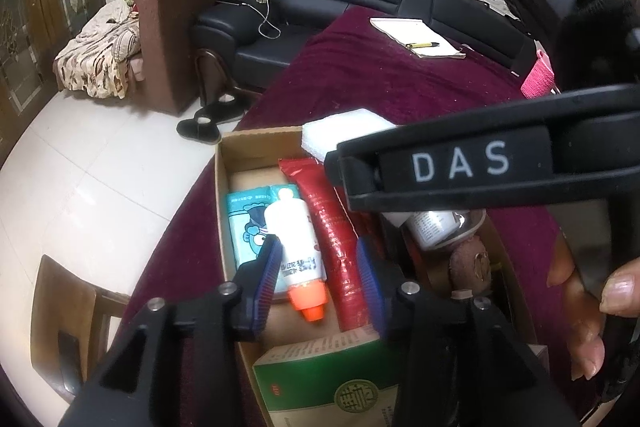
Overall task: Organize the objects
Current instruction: 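Carry the glue bottle and foam square into the cardboard box and release both, then move both tools back over the table toward the last markers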
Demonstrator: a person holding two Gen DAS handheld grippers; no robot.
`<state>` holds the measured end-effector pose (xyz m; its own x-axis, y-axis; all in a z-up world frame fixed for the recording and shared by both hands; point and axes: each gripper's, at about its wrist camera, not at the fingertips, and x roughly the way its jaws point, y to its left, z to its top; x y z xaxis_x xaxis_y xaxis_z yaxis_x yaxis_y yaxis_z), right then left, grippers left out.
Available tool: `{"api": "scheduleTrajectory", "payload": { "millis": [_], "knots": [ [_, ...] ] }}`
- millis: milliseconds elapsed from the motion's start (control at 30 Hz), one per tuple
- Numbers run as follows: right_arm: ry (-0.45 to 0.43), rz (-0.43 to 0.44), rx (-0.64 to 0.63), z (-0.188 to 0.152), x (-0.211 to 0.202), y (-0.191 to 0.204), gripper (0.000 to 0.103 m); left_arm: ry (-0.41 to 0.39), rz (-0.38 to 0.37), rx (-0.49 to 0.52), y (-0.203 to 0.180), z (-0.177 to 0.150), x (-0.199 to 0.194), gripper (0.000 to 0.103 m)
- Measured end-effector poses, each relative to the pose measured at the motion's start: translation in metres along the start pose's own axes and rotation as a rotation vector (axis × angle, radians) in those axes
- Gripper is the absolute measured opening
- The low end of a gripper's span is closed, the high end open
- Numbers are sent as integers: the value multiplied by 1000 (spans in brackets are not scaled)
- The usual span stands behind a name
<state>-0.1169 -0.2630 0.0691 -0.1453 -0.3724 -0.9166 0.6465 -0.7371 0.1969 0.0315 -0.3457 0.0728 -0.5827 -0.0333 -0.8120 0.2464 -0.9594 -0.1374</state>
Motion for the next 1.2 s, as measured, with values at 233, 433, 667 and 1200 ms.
{"api": "scheduleTrajectory", "payload": {
  "millis": [233,433,667,1200],
  "knots": [
    [6,17,13,-4,-5,0,79,-13,10,15,-4,-2,-5,48],
    [4,39,34,-7,-12,-3,79,-22,18,10,-5,-3,-11,55],
    [-9,67,64,-10,-24,-11,80,-34,25,-8,-3,-3,-19,56],
    [-127,196,170,-46,-72,-40,88,-64,33,-10,-14,-9,-40,56]
  ]
}}
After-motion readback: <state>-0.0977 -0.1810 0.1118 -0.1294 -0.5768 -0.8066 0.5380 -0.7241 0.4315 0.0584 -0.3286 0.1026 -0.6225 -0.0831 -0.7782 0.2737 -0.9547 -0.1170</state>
